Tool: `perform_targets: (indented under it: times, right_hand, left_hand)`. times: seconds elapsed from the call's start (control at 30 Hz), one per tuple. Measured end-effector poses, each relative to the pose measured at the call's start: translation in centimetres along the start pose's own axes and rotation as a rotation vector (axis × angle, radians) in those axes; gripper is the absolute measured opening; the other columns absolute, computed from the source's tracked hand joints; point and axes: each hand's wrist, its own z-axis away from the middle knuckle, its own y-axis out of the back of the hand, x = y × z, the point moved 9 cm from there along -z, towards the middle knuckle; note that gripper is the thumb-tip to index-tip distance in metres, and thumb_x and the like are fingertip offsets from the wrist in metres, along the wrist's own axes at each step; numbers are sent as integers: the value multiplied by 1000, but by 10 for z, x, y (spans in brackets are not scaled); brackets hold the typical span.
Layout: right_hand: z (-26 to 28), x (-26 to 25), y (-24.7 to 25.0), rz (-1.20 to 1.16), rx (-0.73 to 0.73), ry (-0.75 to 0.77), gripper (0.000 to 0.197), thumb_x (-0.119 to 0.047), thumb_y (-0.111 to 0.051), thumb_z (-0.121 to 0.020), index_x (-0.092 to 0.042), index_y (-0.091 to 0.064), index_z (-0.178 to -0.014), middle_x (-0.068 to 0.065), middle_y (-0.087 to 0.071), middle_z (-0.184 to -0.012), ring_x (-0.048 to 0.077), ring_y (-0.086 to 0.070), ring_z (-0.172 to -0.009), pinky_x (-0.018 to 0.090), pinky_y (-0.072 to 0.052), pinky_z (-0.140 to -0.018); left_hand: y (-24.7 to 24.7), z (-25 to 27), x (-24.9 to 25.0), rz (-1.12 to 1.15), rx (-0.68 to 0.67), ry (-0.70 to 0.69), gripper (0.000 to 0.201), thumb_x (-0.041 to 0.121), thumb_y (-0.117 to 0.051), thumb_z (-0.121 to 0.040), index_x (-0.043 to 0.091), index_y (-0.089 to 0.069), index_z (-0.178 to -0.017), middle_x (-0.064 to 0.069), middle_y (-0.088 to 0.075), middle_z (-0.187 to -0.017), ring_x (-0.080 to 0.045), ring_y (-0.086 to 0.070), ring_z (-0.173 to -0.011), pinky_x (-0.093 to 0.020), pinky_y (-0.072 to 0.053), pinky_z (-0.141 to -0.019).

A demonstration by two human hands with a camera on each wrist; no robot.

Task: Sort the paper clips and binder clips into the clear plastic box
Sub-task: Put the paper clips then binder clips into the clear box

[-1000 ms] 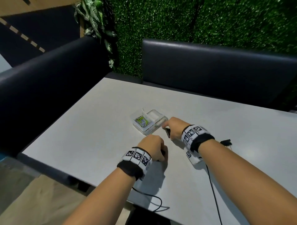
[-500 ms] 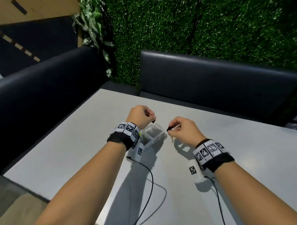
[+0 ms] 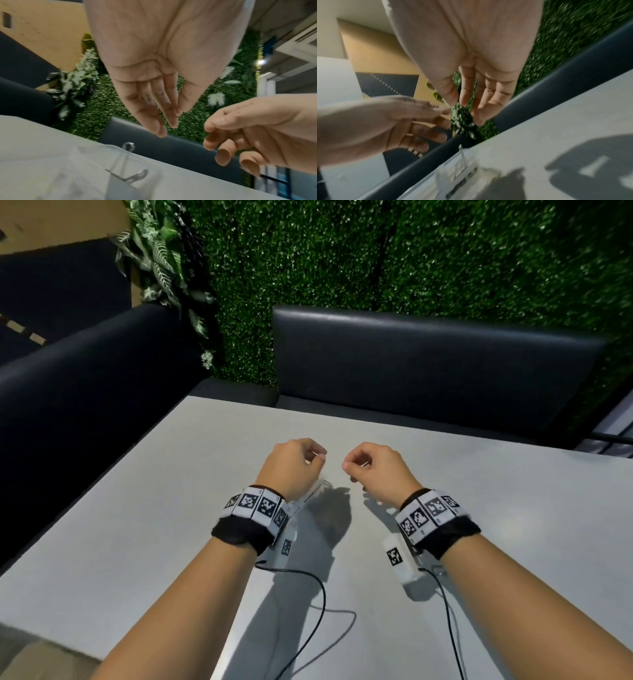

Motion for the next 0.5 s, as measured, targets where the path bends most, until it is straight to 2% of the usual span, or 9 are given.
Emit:
perform_targets:
  times: [0.1,0.17,0.27,0.37,0.43,0.5]
  right_hand:
    - [33,35,51,107,0,-41,5,-28,-69,-88,-24,-71,-87,-8,-71,-83,11,-67,-81,26,-52,-73]
    - [62,66,82,222,-13,-103,6,-27,-67,-89,-23,-71,-88,-8,-70,-86,12,-66,-83,24,-48,-71]
    - [106,110,113,360,-62,-237,4,-25,-68,-87,-21,-69,-85,-3,-69,-84,16,-66,-78,26,-51,-67]
    - [137,140,131,499,-99,-305,14,-29,-74,-83,-21,-64,-88,3,-63,-93,18,-61,-79,32,-51,-70]
    - [153,152,136,533,-137,-352,35,-40,-80,-77,-22,-58,-97,2,-54,-99,15,-57,-82,31,-47,-68]
    - [168,161,131,508,-187,-407,59,-49,-87,-65,-24,-53,-105,-1,-49,-104,15,-57,-89,33,-50,-74]
  left_hand:
    - [-59,30,56,-20,-261,-172,18,38,-63,-90,30,-72,-104,14,-72,-89,-6,-68,-81,-27,-54,-81]
    - [-103,50,85,-65,-409,-261,25,40,-66,-88,28,-71,-109,9,-72,-101,-9,-67,-88,-29,-54,-85]
    - [-163,74,113,-206,-555,-337,38,45,-72,-83,27,-68,-116,1,-65,-115,-17,-61,-99,-32,-51,-86]
    - [-206,92,124,-313,-619,-361,49,42,-79,-75,29,-64,-120,-2,-55,-118,-23,-61,-101,-33,-50,-81]
    - [-220,97,128,-337,-592,-381,54,39,-78,-72,33,-62,-123,-3,-51,-116,-26,-63,-97,-32,-52,-78]
    - [-228,98,132,-330,-567,-407,56,39,-74,-71,42,-60,-124,-2,-49,-114,-26,-63,-95,-35,-55,-82]
